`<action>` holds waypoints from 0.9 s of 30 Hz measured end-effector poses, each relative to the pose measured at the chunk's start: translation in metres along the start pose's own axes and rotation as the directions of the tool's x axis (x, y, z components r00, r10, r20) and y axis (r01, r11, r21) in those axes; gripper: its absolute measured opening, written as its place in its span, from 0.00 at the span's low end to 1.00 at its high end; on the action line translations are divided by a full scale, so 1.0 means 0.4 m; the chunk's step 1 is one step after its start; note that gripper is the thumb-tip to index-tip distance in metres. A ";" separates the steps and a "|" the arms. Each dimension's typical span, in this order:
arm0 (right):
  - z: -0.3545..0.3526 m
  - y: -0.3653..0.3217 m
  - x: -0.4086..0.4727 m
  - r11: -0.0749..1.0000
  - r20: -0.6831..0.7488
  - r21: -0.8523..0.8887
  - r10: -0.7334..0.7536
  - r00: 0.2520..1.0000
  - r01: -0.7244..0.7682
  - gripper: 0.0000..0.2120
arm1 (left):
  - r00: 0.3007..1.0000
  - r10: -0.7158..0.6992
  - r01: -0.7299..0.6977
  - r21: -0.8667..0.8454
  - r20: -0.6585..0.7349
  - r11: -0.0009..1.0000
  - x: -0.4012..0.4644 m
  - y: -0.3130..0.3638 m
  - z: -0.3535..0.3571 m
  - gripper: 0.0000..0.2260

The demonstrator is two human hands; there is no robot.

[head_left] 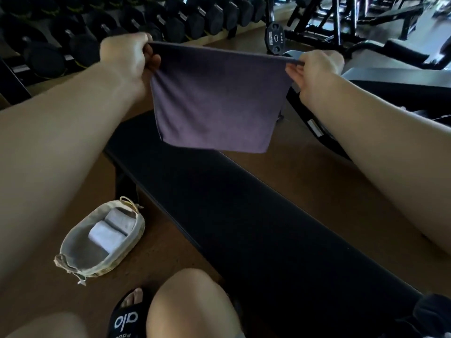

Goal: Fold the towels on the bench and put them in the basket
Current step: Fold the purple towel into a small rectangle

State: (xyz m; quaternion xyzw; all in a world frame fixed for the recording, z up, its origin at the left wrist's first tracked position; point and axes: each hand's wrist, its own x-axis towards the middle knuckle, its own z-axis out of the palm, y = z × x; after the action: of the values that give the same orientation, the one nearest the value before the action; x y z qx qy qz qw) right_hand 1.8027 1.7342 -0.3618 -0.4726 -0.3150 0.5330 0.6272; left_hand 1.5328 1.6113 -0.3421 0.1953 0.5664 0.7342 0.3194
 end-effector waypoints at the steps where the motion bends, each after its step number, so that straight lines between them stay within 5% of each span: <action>1: -0.007 0.009 -0.007 1.000 -0.010 -0.015 -0.019 1.000 0.019 0.09 | 1.000 0.028 -0.028 -0.024 -0.011 0.999 -0.012 -0.002 -0.003 0.09; 4: -0.061 0.066 -0.067 0.991 -0.044 -0.136 -0.012 0.999 0.006 0.07 | 1.000 0.019 -0.018 -0.010 0.022 1.000 -0.060 -0.061 -0.053 0.07; 7: -0.195 0.182 -0.160 0.934 -0.053 -0.336 0.113 0.992 -0.124 0.08 | 0.983 -0.167 0.149 0.187 0.082 0.971 -0.128 -0.188 -0.180 0.04; 10: -0.338 0.312 -0.271 0.850 -0.118 -0.446 0.255 0.960 -0.281 0.07 | 0.936 -0.328 0.193 0.592 0.129 0.783 -0.208 -0.307 -0.321 0.03; 13: -0.448 0.388 -0.375 0.641 -0.120 -0.695 0.345 0.931 -0.327 0.07 | 0.875 -0.456 0.160 0.791 0.163 0.590 -0.273 -0.396 -0.422 0.06; 20: -0.541 0.404 -0.485 0.252 0.136 -0.965 0.255 0.957 0.069 0.08 | 0.766 -0.604 -0.021 0.947 0.220 0.319 -0.310 -0.463 -0.504 0.03; 27: -0.538 0.384 -0.481 0.058 0.227 -0.973 0.387 0.894 0.222 0.06 | 0.668 -0.710 -0.114 0.974 0.222 0.198 -0.302 -0.483 -0.512 0.02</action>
State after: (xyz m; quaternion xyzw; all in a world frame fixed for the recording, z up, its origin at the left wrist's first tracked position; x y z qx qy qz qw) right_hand 1.8943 1.4905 -0.5599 -0.6560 -0.6941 0.2964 0.0093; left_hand 1.5349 1.4130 -0.5755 0.4575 0.7609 0.0345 0.4589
